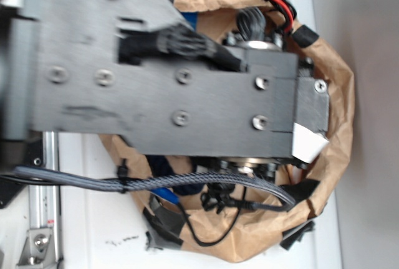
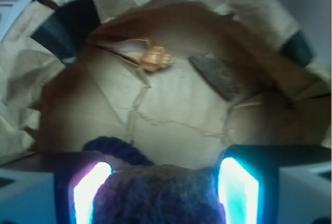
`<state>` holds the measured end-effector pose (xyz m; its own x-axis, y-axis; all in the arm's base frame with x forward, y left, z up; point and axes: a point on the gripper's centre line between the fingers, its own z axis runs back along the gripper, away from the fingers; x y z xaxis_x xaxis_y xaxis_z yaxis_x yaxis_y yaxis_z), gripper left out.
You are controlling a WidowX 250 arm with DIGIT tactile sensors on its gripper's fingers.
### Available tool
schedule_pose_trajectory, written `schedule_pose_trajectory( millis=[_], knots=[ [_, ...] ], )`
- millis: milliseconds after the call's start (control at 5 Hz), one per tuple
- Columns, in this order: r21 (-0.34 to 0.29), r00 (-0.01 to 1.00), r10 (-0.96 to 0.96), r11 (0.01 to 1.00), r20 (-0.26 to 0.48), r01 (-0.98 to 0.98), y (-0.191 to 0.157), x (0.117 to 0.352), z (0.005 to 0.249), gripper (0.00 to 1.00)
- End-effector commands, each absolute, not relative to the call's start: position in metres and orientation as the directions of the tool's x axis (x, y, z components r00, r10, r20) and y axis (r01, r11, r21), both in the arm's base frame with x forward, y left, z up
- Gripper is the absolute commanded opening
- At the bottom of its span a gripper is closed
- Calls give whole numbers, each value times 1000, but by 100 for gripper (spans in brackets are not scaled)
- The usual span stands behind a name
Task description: Grab the rock.
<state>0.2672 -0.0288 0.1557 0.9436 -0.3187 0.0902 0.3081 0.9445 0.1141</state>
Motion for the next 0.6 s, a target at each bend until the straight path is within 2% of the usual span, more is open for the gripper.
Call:
schedule_pose_trajectory(
  millis=[0, 200, 400],
  knots=[
    [109, 956, -274, 959, 109, 263, 0, 265, 172, 0],
    [49, 979, -177, 984, 105, 173, 10, 258, 172, 0],
    [61, 985, -142, 989, 98, 137, 7, 257, 170, 0]
  ],
)
